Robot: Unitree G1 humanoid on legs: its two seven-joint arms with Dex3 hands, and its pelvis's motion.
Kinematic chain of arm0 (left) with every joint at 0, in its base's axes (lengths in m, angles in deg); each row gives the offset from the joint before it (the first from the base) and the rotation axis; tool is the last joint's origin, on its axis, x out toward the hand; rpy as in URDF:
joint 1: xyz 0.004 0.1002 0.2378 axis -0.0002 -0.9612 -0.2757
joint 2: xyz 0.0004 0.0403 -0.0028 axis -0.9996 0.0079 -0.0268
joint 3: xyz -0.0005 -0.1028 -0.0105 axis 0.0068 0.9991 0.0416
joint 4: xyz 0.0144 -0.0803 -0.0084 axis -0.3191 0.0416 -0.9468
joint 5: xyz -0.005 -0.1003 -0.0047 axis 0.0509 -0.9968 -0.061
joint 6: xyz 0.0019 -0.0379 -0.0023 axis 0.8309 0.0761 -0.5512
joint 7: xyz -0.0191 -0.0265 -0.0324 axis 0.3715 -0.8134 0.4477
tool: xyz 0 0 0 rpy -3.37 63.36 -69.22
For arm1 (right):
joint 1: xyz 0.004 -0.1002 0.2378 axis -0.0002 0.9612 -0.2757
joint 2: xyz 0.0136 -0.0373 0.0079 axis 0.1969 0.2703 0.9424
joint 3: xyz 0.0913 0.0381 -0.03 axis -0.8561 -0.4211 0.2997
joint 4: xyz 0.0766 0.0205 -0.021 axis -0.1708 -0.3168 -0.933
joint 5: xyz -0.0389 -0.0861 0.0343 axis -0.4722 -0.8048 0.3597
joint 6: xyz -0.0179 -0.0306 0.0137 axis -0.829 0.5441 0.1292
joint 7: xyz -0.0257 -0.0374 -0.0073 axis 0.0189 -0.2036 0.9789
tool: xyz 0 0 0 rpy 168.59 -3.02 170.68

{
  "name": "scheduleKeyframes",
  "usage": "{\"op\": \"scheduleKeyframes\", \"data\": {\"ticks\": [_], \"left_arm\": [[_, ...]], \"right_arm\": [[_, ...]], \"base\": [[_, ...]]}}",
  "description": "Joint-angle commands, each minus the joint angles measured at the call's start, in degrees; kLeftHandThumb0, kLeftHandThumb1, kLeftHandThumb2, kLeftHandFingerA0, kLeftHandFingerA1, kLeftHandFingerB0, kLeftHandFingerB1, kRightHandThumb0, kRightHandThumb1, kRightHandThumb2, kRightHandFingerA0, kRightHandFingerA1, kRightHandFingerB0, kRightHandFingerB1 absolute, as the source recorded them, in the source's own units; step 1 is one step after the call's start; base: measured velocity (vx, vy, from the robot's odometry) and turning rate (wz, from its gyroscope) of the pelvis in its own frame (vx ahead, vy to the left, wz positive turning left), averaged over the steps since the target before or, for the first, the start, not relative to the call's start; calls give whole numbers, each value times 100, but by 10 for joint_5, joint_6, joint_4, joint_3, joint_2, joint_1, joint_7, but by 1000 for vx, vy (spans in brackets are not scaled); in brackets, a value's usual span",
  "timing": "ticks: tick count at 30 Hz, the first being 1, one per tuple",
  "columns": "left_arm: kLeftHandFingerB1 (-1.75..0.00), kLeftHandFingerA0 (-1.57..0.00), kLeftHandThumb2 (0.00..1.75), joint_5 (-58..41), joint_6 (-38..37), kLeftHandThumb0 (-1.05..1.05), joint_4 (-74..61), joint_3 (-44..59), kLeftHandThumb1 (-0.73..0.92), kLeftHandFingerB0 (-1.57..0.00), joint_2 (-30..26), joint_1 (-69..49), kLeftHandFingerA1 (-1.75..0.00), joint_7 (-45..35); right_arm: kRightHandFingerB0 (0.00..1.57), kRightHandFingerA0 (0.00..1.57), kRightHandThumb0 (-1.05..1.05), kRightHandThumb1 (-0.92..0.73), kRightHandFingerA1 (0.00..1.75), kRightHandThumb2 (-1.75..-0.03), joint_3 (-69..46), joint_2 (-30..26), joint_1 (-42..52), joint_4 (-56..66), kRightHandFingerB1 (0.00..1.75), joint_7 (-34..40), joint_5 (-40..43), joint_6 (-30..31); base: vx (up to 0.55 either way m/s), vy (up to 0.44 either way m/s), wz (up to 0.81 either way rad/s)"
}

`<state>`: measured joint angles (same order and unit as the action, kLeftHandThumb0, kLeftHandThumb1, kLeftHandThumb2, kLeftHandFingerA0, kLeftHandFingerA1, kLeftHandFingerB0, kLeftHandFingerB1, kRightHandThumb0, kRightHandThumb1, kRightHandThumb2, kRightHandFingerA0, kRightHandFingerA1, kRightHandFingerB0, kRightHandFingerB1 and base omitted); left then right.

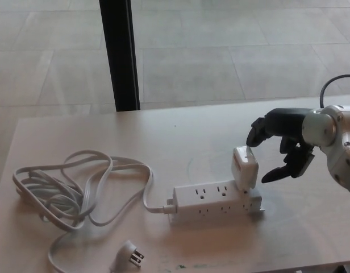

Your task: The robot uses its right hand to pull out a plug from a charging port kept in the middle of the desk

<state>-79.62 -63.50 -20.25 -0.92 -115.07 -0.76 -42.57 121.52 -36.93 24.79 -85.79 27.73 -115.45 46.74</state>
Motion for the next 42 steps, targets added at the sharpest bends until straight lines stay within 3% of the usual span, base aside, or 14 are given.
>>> {"op": "scheduleKeyframes", "data": {"ticks": [1,9,10,13,14,16,17,21,24,27,30,38,40,42], "left_arm": [[-55,-74,63,4,-12,-63,-2,-4,76,-65,-10,-3,-63,14],[-49,-73,63,3,-10,-66,5,-7,78,-63,-13,-2,-57,12],[-48,-73,63,2,-6,-67,6,-7,78,-63,-13,0,-57,15],[-48,-74,64,0,-4,-66,14,-6,79,-63,-13,5,-58,13],[-47,-73,64,2,-4,-66,14,-8,80,-63,-14,4,-56,12],[-49,-73,64,0,-9,-67,16,-6,79,-64,-12,3,-57,12],[-52,-74,64,2,-14,-69,13,-7,79,-66,-13,-1,-59,13],[-50,-75,64,4,-17,-68,15,-9,79,-65,-13,-2,-58,14],[-49,-75,64,3,-18,-68,18,-9,79,-65,-13,-1,-59,14],[-52,-73,64,5,-20,-68,9,-13,80,-66,-13,-6,-58,13],[-53,-73,64,4,-17,-68,4,-14,79,-65,-13,-7,-58,11],[-50,-75,64,3,-14,-68,11,-15,79,-65,-14,0,-60,9],[-49,-74,64,-1,-13,-67,14,-14,78,-65,-13,3,-58,7],[-50,-74,63,0,-14,-67,13,-15,79,-65,-12,2,-59,6]], "right_arm": [[44,65,-74,-51,148,-62,-3,10,20,22,40,15,-17,2],[35,48,-82,-47,71,-85,-7,41,21,16,44,23,-23,12],[41,53,-71,-53,86,-57,-10,43,22,17,35,24,-20,13],[39,51,-73,-53,78,-57,-10,43,23,13,35,24,-27,10],[38,57,-73,-53,117,-58,-9,43,24,10,36,25,-27,8],[36,61,-74,-52,132,-57,-11,39,29,12,38,28,-30,1],[31,58,-77,-42,104,-82,-10,34,34,16,49,28,-32,-2],[35,49,-73,-52,98,-56,-13,32,36,12,37,26,-34,2],[36,58,-71,-50,125,-57,-15,34,38,11,36,30,-36,0],[26,73,-75,-42,112,-85,-14,38,43,12,45,31,-36,0],[32,58,-73,-51,113,-57,-12,37,46,14,33,29,-36,-6],[8,59,-78,-41,94,-81,7,53,32,-9,41,31,-49,-18],[0,77,-39,-20,99,-88,13,52,26,-18,50,40,-54,-34],[17,68,-79,-53,137,-59,13,56,26,-20,33,51,-59,-31]], "base": [[0,0,0],[0,0,0],[0,0,0],[0,0,0],[0,0,0],[0,0,0],[0,0,0],[0,0,0],[0,0,0],[0,0,0],[0,0,0],[0,0,0],[0,0,0],[0,0,0]]}}
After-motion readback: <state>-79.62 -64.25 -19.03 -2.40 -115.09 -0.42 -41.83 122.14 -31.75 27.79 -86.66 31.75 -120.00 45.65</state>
